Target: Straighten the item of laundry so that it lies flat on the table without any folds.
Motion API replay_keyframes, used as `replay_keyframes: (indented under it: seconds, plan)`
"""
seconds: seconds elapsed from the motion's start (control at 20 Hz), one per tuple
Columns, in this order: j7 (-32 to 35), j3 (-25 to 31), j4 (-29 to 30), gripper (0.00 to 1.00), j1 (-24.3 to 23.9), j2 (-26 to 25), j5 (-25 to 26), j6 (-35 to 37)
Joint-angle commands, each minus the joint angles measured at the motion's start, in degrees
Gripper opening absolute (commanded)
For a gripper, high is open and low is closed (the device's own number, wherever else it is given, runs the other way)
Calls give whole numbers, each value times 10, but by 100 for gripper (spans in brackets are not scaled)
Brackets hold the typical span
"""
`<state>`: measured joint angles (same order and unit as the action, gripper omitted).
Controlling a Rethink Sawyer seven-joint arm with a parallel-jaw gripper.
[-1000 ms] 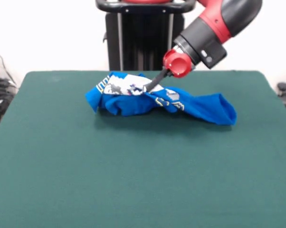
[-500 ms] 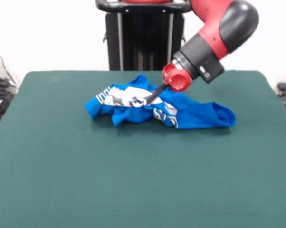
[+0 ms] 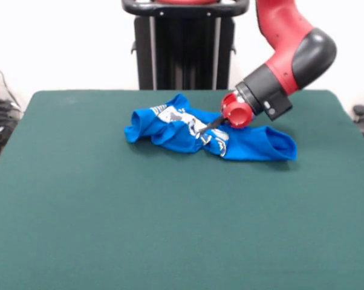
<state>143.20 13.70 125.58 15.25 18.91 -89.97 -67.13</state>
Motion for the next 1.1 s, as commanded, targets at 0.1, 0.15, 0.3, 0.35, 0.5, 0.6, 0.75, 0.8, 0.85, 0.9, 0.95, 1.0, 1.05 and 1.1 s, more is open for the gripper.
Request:
replay_keyframes:
  seconds: [0.1, 0.15, 0.3, 0.35, 0.5, 0.6, 0.75, 0.8, 0.85, 0.9, 0.95, 1.0, 1.05, 1.1]
  plan:
    - [182, 58, -29, 0, 46, -17, -104, 39]
    - [179, 57, -31, 0, 47, -19, -105, 39]
    - [132, 48, -41, 0, 49, -31, -103, 30]
    - [82, 39, -37, 0, 45, -32, -79, 36]
    - [-22, 10, -26, 100, 18, -22, 15, 76]
    - [-77, 0, -12, 100, -3, 1, 60, 109]
    - [-225, -6, 16, 100, -51, 80, 97, 179]
    - [-264, -7, 20, 100, -59, 101, 97, 192]
    - [-288, -8, 21, 100, -65, 115, 93, 200]
    - [-311, -9, 22, 100, -66, 127, 77, 199]
    - [-327, -11, 24, 100, -65, 137, 64, 199]
    - [-344, -17, 24, 100, -67, 142, 62, 201]
    - [-361, -23, 26, 100, -70, 150, 62, 209]
    - [-388, -27, 28, 100, -74, 162, 58, 223]
